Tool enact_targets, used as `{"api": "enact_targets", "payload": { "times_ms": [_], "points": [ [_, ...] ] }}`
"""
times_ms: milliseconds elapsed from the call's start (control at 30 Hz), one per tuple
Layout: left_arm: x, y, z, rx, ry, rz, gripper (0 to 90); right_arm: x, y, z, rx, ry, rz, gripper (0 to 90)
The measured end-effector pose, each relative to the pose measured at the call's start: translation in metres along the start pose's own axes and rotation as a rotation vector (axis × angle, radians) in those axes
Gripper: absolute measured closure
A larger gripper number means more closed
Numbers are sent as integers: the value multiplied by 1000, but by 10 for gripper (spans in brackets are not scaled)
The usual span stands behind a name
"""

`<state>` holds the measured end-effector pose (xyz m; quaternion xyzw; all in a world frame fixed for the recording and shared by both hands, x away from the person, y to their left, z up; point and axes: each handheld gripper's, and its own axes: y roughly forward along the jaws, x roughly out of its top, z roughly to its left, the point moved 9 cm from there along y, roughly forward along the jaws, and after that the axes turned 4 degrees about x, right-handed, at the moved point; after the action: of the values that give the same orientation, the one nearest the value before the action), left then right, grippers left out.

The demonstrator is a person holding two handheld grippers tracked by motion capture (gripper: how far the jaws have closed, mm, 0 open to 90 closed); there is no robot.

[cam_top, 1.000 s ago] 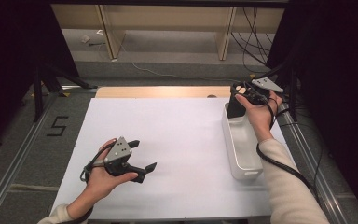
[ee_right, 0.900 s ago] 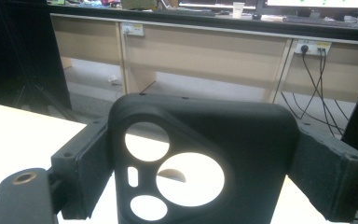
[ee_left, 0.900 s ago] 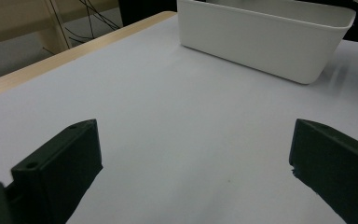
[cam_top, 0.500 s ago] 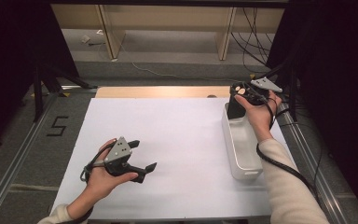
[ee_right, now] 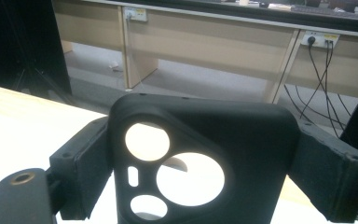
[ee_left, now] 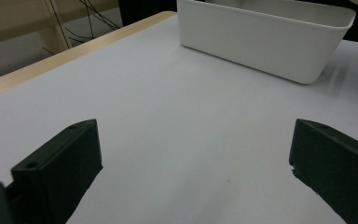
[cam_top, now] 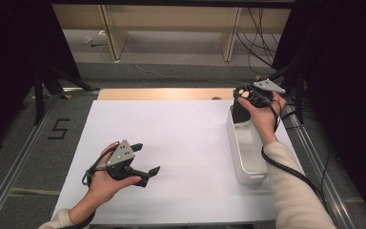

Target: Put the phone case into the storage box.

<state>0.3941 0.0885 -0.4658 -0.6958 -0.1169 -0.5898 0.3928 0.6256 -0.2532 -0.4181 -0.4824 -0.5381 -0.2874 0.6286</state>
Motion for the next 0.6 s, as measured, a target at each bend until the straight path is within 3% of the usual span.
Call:
{"api": "enact_targets", "payload": {
  "times_ms": [600],
  "points": [
    [0,0,0,0,0,1,19,-8,4,2,13,-14,47,138]
  ]
}}
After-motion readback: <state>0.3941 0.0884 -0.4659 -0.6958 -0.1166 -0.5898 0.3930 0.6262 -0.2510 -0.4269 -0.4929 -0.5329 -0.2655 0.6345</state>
